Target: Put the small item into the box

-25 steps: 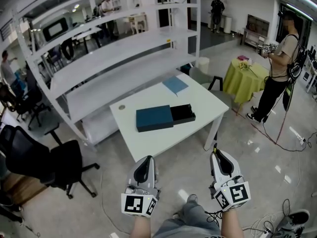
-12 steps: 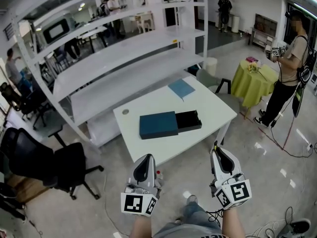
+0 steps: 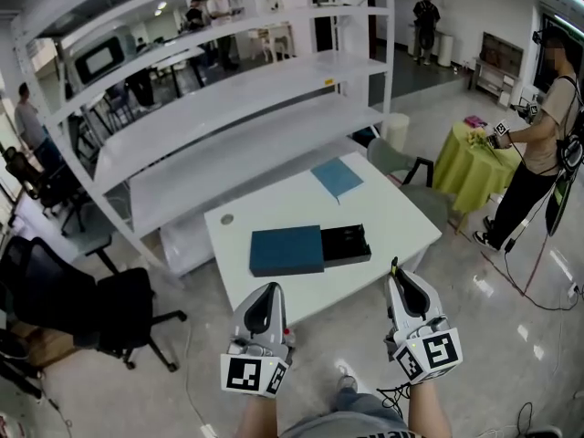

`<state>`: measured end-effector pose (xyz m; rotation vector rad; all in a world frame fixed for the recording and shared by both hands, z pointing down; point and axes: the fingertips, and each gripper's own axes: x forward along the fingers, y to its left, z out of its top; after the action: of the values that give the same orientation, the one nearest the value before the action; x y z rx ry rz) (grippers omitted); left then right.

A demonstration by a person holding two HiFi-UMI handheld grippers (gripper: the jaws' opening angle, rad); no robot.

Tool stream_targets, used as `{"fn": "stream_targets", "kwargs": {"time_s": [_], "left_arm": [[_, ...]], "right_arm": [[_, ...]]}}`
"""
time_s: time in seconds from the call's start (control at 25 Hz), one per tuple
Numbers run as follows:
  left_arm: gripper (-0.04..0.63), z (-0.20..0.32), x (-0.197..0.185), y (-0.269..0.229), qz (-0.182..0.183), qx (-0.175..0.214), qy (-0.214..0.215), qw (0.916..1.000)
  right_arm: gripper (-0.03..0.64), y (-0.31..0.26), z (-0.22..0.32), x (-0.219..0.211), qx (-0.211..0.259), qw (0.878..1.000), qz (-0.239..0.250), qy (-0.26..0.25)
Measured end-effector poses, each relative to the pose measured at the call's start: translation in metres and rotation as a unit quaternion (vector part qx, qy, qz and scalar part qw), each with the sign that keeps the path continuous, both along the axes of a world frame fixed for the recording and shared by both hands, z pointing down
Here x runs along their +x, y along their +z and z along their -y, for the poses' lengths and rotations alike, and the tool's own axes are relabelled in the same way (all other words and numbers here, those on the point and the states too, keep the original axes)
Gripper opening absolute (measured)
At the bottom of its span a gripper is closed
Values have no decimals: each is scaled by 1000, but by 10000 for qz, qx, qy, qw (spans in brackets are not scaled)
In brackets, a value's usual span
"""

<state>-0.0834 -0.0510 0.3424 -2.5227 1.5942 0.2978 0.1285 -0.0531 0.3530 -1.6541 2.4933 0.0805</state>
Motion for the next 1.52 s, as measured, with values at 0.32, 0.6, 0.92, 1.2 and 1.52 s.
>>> {"fn": "stream_targets", "kwargs": {"time_s": [0.32,0.6,0.92,1.2,1.52], "left_arm": [[18,36,19,-4,45,27,-191,9998],[18,51,31,-3,10,5,-361,9993],[18,73,33,0,55,-135,-437,9989],[18,100,30,-1,-1,-183,-304,9994],[18,129,21,2,22,-250,-186,9995]], "right_arm": [[57,-3,44,21,5,9999,21,-169],[57,5,70,26,-98,9990,-1,-440],[57,18,104,23,-325,9978,-61,-579],[57,38,138,15,-718,9956,-231,-558],[57,74,173,-1,-1342,9884,-398,-589]]}}
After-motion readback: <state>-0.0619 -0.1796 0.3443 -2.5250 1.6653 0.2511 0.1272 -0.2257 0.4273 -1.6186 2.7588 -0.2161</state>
